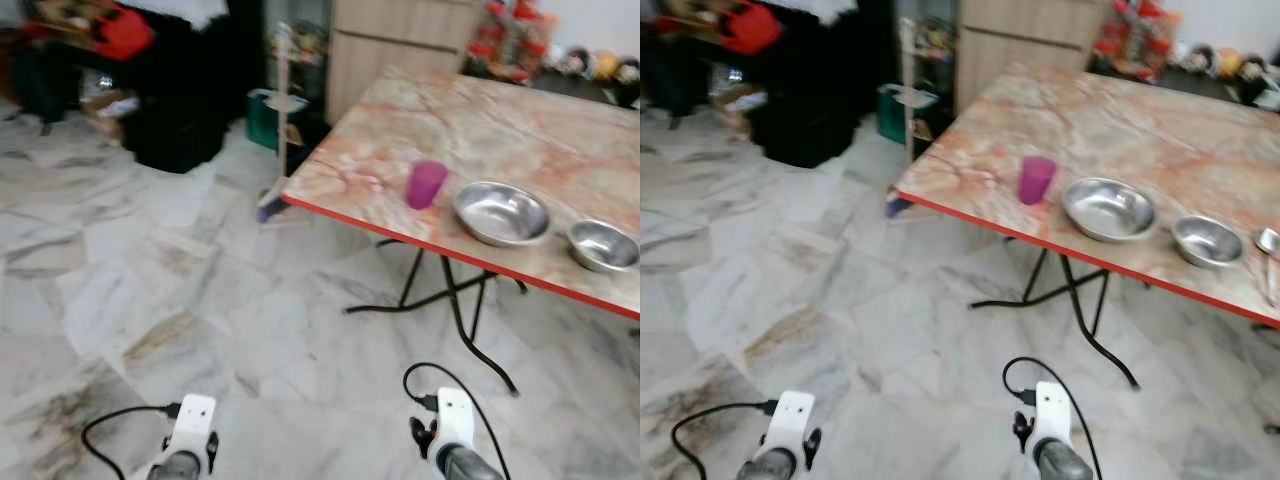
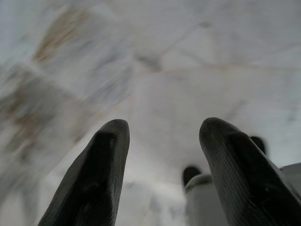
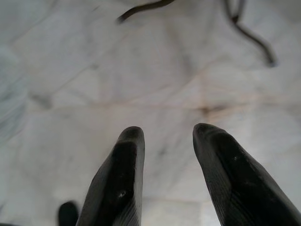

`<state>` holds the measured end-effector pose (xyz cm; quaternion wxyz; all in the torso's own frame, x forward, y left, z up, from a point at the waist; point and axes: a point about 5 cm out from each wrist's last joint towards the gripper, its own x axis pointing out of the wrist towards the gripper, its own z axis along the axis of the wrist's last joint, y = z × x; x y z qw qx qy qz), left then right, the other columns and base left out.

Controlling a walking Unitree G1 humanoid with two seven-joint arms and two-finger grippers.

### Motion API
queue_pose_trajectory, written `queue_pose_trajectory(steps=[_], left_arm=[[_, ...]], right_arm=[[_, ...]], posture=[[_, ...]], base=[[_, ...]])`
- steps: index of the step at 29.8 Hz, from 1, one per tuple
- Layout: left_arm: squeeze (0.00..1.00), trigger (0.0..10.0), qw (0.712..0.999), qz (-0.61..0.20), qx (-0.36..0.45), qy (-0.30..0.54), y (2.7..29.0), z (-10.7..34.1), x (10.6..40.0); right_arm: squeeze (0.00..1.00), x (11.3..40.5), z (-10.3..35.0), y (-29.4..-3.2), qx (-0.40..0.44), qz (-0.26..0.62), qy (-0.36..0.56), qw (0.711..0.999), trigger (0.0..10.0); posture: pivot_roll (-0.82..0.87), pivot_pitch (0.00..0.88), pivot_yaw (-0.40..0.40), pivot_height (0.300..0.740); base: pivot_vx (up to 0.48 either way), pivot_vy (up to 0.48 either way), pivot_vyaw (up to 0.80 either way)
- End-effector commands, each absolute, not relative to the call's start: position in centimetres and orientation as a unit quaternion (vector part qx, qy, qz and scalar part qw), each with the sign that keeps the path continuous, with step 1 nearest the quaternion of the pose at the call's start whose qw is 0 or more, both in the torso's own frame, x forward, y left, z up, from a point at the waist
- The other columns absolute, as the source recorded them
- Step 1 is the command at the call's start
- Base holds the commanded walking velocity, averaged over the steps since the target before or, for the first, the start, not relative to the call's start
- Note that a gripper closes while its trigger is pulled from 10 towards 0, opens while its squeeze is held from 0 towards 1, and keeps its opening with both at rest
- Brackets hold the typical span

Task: Setting the table

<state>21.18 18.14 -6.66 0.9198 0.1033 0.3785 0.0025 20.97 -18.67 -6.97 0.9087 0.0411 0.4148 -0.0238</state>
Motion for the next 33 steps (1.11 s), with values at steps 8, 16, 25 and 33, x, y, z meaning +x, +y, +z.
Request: queue_pose_trajectory(steps=[8,16,25,33], left_arm=[[0.0,10.0,0.918,-0.007,0.111,0.381,18.2,-6.8,20.9],[0.0,10.0,0.918,-0.01,0.112,0.38,18.2,-6.7,21.0],[0.0,10.0,0.921,-0.011,0.111,0.372,18.4,-6.4,21.6],[0.0,10.0,0.925,-0.01,0.107,0.364,18.3,-5.9,22.3]], right_arm=[[0.0,20.5,-7.2,-18.8,0.046,-0.03,0.421,0.905,10.0],[0.0,20.4,-7.3,-18.8,0.045,-0.029,0.423,0.905,10.0],[0.0,20.7,-7.2,-18.4,0.049,-0.024,0.419,0.907,10.0],[0.0,21.1,-6.9,-18.3,0.054,-0.029,0.41,0.91,10.0]], posture=[[0.09,0.049,-0.059,0.74],[0.08,0.031,-0.06,0.74],[0.08,0.01,-0.053,0.74],[0.09,0.029,-0.049,0.74]], base=[[0.0,0.0,-0.68],[0.0,0.0,-0.68],[0.0,0.0,-0.68],[0.0,0.0,-0.43]])
